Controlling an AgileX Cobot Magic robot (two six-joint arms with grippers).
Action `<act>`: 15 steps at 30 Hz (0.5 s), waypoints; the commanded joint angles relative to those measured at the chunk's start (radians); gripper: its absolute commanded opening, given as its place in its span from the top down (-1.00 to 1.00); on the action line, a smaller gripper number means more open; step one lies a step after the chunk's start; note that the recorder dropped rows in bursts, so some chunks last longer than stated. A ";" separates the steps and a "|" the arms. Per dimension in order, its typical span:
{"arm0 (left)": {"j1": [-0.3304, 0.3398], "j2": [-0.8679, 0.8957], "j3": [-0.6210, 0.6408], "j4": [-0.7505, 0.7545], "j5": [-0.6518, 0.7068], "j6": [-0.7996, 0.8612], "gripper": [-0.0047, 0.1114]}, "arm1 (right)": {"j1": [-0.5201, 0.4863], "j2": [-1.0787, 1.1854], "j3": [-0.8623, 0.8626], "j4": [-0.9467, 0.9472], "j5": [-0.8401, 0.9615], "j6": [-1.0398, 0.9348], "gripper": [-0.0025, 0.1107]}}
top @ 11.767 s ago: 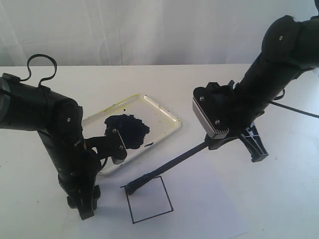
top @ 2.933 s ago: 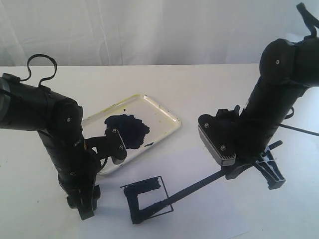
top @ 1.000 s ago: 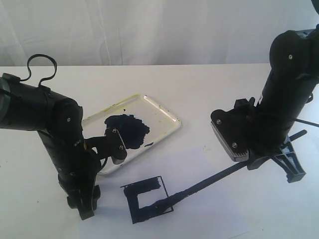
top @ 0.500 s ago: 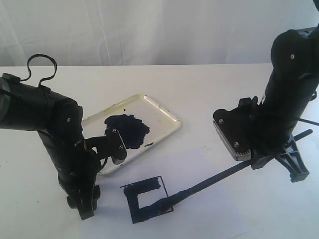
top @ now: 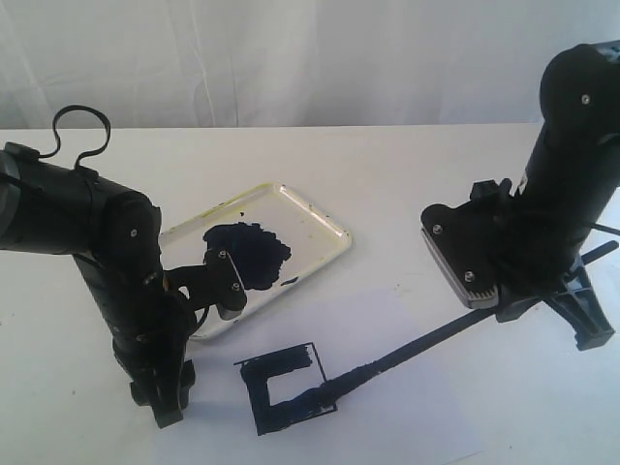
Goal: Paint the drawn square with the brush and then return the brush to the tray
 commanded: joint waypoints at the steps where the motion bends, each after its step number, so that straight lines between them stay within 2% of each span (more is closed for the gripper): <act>1: -0.005 0.010 0.013 -0.013 0.004 -0.001 -0.14 | -0.001 -0.037 0.005 -0.007 0.003 0.001 0.96; 15: -0.005 0.010 0.013 -0.013 0.004 -0.001 -0.14 | -0.001 -0.036 0.049 -0.045 -0.042 0.008 0.96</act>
